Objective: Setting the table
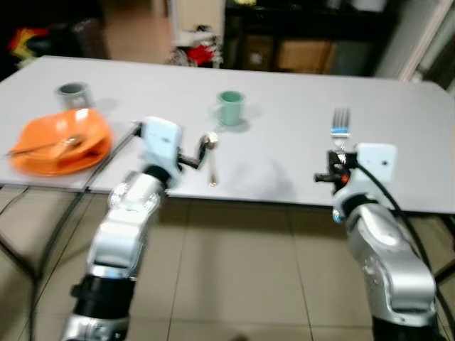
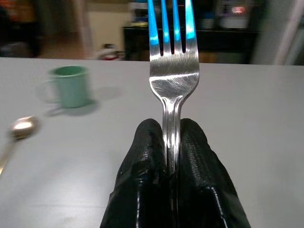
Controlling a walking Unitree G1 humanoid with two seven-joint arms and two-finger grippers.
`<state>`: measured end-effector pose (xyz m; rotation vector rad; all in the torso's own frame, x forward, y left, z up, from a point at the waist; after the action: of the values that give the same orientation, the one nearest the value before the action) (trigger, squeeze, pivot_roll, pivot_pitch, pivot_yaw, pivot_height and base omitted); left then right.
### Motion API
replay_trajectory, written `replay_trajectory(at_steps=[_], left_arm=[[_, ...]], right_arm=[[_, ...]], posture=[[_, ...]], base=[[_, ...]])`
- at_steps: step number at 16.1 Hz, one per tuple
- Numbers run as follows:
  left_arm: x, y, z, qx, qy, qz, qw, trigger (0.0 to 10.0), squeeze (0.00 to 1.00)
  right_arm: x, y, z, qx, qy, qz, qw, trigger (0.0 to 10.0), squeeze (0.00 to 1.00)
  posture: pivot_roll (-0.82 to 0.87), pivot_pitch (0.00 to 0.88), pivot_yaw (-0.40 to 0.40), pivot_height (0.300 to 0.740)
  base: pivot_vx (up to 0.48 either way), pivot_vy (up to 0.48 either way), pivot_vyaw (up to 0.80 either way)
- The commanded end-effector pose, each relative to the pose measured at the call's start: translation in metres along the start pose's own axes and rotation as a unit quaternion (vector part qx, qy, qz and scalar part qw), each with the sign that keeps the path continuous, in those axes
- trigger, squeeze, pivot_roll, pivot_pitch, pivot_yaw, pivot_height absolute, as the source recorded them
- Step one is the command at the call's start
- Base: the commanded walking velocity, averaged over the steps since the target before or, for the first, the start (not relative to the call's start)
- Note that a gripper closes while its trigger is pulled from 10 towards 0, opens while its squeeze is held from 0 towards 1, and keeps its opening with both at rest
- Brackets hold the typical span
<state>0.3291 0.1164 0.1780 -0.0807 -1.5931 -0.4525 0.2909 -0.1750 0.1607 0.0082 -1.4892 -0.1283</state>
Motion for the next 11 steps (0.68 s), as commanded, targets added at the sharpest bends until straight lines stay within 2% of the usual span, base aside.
replay_trajectory(at_steps=[1,2,11], left_arm=[[0.0013,0.0088,0.0026,0.009,0.001,-0.009,1.000,10.0,0.00],[0.0008,0.0084,0.0031,0.008,0.002,-0.009,1.000,10.0,0.00],[-0.0018,0.0078,0.0082,0.010,0.007,-0.011,1.000,10.0,0.00]], right_arm=[[0.0014,0.0041,-0.0005,0.007,0.000,-0.004,1.000,10.0,0.00],[0.0011,0.0045,-0.0005,0.008,0.000,-0.002,1.000,10.0,0.00],[-0.0080,0.0107,0.0004,0.036,0.021,0.002,0.999,10.0,0.00]], posture=[[0.04,0.000,-0.028,0.740],[0.04,0.000,-0.028,0.740],[0.06,0.000,-0.040,0.740]], base=[[0.296,0.000,-0.80],[0.292,0.000,-0.80],[0.292,0.000,0.00]])
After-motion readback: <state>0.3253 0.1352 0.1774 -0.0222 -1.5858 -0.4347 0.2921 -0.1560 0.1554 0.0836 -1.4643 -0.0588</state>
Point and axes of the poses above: a point about 5 cm out from each wrist's last joint towards the gripper, its own z axis pointing back from the gripper into the wrist, its own x axis along the axis of the wrist's last joint, y = z × x, the point moved 2 cm from there along -z, pointing out of the wrist towards the gripper, and after that the axes turned 5 degrees about -z, right-handed, at the moved point
